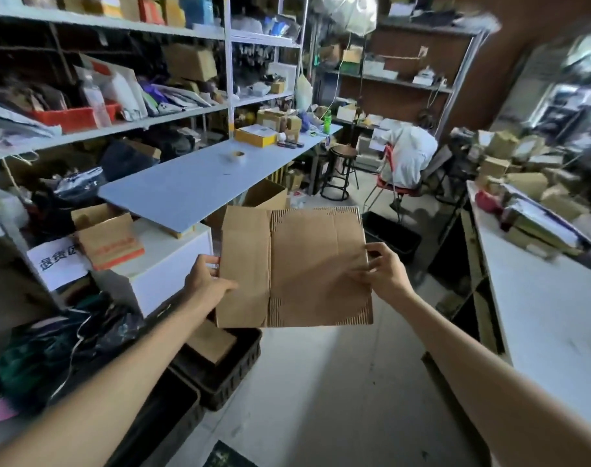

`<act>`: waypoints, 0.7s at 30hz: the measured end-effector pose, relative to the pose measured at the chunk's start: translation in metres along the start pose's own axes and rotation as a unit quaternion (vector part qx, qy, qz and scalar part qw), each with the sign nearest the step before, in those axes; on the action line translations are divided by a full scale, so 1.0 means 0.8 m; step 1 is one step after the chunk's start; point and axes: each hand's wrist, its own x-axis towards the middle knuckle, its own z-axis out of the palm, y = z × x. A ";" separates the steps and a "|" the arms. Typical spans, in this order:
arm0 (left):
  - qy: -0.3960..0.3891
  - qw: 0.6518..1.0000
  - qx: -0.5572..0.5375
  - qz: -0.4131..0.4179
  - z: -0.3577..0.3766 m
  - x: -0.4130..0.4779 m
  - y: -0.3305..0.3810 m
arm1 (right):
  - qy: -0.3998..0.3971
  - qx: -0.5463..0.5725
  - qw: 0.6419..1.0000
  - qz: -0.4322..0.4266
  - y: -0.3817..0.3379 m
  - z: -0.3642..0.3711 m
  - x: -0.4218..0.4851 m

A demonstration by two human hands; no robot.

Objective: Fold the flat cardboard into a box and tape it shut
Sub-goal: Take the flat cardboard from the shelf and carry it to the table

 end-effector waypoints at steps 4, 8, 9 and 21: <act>0.002 1.000 0.010 0.003 0.062 0.115 0.030 | -0.002 0.008 1.000 0.012 0.024 0.014 0.136; 0.013 1.000 -0.014 -0.006 0.123 0.225 0.061 | -0.012 0.019 1.000 -0.003 0.037 0.023 0.271; 0.021 1.000 -0.018 -0.011 0.137 0.254 0.069 | -0.022 0.015 1.000 -0.008 0.038 0.023 0.307; 0.090 0.995 -0.025 -0.042 0.246 0.544 0.135 | -0.102 0.023 0.994 -0.042 0.019 0.068 0.672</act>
